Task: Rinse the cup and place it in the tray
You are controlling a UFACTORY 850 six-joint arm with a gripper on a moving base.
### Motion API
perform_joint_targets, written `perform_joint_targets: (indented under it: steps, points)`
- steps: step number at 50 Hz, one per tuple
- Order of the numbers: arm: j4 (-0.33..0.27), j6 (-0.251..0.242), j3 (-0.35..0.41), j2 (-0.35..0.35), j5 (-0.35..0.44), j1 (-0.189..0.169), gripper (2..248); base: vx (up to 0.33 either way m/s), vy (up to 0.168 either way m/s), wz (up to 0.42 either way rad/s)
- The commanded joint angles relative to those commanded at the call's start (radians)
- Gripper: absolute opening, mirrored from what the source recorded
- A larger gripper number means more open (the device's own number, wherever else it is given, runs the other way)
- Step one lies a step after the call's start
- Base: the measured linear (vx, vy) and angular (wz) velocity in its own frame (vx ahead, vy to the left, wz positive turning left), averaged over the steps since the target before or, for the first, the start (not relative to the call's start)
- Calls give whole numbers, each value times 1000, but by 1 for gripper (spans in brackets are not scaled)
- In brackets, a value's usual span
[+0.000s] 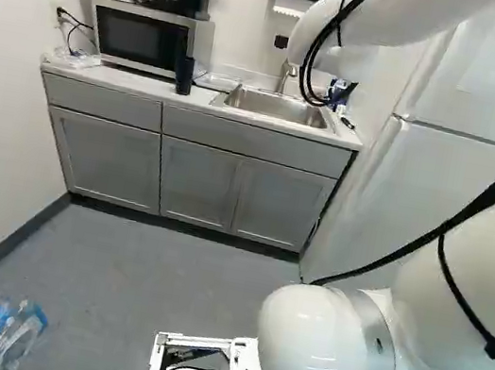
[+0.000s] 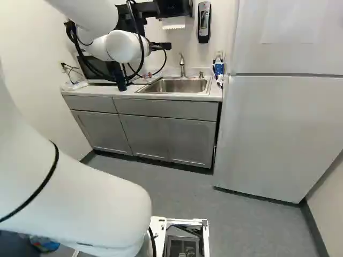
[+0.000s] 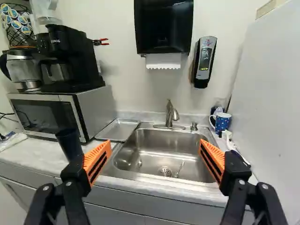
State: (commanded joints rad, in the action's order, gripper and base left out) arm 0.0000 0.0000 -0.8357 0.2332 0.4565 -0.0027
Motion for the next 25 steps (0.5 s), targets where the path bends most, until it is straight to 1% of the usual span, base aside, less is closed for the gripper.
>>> perform_joint_targets:
  steps: [25]
  points:
    - [0, 0, 0, 0, 0, 0, 247, 117, -3, -16]
